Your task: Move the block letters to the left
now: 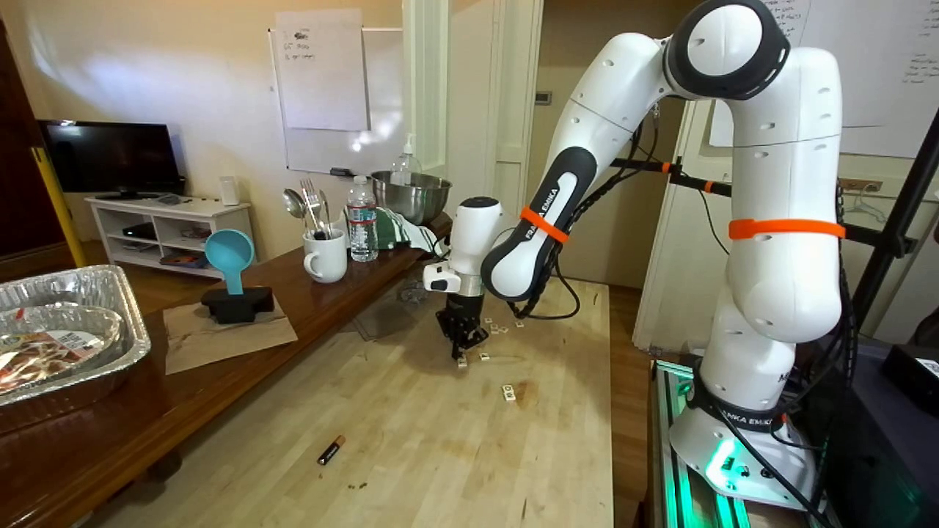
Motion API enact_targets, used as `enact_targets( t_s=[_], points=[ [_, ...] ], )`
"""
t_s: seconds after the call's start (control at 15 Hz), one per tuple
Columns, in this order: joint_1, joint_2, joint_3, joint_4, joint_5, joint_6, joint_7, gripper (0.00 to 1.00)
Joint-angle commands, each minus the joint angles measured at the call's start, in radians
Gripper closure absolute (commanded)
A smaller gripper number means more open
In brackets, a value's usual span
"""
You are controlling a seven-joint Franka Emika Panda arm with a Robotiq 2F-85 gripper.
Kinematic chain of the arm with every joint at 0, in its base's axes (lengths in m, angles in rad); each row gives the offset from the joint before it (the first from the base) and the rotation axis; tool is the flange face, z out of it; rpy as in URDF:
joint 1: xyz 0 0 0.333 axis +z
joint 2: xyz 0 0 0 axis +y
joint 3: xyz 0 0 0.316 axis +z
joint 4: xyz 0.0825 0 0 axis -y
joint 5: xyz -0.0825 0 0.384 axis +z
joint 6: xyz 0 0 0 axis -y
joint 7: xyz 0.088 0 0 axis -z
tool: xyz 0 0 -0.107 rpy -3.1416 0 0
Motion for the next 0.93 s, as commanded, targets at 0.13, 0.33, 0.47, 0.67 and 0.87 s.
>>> enact_targets(
  t_s=[0.13, 0.33, 0.47, 0.67, 0.87],
  points=[
    [0.008, 0.017, 0.010, -0.029, 0.019, -0.001, -0.020, 1.00],
    [0.005, 0.012, 0.009, -0.021, 0.024, 0.002, -0.018, 1.00],
    [0.004, 0.005, 0.006, -0.019, 0.022, 0.004, -0.015, 1.00],
    [-0.002, -0.001, 0.009, -0.017, 0.037, 0.001, -0.021, 1.00],
    [-0.009, -0.004, 0.014, -0.016, 0.061, 0.000, -0.026, 1.00]
  ],
)
